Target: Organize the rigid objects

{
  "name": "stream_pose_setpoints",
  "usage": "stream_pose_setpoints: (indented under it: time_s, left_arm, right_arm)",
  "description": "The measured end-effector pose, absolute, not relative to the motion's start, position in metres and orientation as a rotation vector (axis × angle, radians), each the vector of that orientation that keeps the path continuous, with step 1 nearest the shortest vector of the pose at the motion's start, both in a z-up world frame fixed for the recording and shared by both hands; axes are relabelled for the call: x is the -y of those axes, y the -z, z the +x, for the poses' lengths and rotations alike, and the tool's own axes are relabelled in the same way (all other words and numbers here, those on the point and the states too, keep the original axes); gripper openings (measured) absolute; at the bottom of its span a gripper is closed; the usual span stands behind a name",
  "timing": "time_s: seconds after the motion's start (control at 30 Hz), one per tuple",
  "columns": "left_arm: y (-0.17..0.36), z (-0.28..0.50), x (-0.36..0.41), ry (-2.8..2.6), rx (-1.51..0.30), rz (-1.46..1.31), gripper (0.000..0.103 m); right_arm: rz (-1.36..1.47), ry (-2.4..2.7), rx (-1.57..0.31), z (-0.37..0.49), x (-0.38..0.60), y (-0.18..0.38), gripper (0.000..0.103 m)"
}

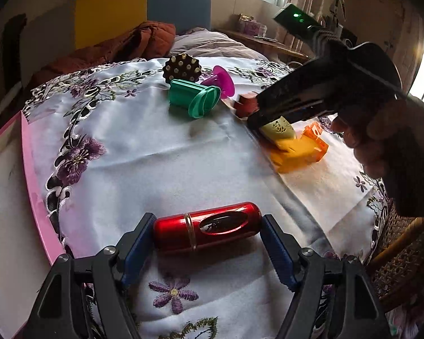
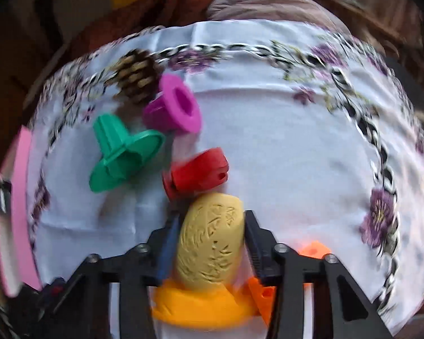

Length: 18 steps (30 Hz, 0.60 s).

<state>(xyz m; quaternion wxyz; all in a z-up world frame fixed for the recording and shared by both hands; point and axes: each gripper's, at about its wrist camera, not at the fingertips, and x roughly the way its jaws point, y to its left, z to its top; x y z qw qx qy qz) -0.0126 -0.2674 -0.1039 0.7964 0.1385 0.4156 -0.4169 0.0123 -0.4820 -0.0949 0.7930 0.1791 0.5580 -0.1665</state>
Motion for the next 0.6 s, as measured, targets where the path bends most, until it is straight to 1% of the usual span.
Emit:
stream_pose_setpoints:
  time_s: [0.07, 0.17, 0.23, 0.3, 0.43, 0.6]
  left_arm:
    - [0.1039, -0.0126, 0.2672, 0.893, -0.893, 0.292, 0.076]
    - [0.1039, -0.0134, 0.2665, 0.891, -0.888, 0.290, 0.076]
    - [0.1038, -0.0137, 0.2665, 0.892, -0.886, 0.294, 0.076]
    - [0.1037, -0.0141, 0.2665, 0.892, -0.884, 0.296, 0.076]
    - [0.1038, -0.0155, 0.2661, 0.890, -0.877, 0.301, 0.076]
    - [0.1030, -0.0150, 0.2654, 0.889, -0.877, 0.292, 0.076]
  right_arm:
    - [0.347, 0.344, -1.206, 0.0151, 0.4751, 0.0968, 0.044]
    - [0.387, 0.336, -1.195, 0.0148, 0.4808, 0.0979, 0.044]
    - [0.405, 0.334, -1.192, 0.0137, 0.4831, 0.0988, 0.045]
    - [0.411, 0.330, -1.190, 0.0126, 0.4832, 0.0999, 0.048]
    - [0.412, 0.327, -1.189, 0.0115, 0.4816, 0.0993, 0.048]
    - [0.327, 0.329, -1.202, 0.0135, 0.4743, 0.0987, 0.046]
